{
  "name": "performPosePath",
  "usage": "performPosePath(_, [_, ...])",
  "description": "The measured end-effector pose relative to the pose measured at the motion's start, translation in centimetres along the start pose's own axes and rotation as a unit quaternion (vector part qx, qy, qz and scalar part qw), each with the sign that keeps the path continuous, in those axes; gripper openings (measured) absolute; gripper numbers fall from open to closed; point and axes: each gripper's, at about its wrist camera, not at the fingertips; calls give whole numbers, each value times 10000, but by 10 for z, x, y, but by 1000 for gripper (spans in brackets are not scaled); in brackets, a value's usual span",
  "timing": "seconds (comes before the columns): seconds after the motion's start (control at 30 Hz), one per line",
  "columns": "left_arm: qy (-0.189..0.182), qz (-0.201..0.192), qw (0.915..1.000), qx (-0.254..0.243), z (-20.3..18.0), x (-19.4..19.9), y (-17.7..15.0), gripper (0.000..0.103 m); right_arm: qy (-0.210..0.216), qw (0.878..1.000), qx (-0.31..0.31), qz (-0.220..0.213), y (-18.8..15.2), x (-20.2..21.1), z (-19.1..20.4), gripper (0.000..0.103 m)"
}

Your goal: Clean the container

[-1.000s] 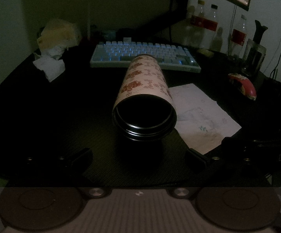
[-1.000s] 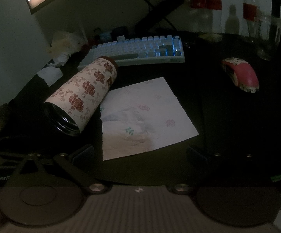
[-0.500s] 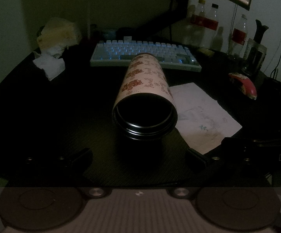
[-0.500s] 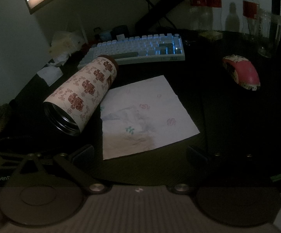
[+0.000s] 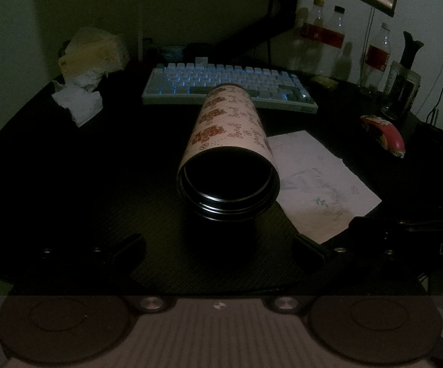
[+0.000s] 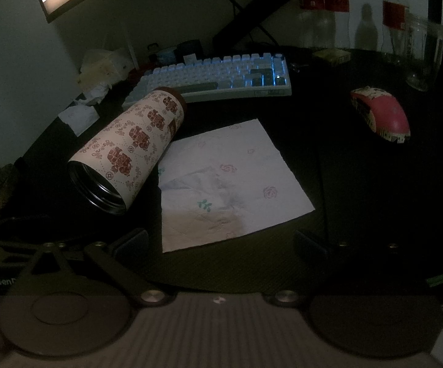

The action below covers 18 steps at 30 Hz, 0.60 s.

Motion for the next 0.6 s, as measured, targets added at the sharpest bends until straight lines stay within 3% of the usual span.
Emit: performPosePath(0.6, [-10,9,10000,-9,3,0,0,103,12,10000,26,8,0,2,-5,103])
Point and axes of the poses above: each gripper's, at about its wrist camera, not at the fingertips, and x roughly against the way its jaws point, z to its left, y to its top, and after that the axes turned 9 degrees about -x, right-handed
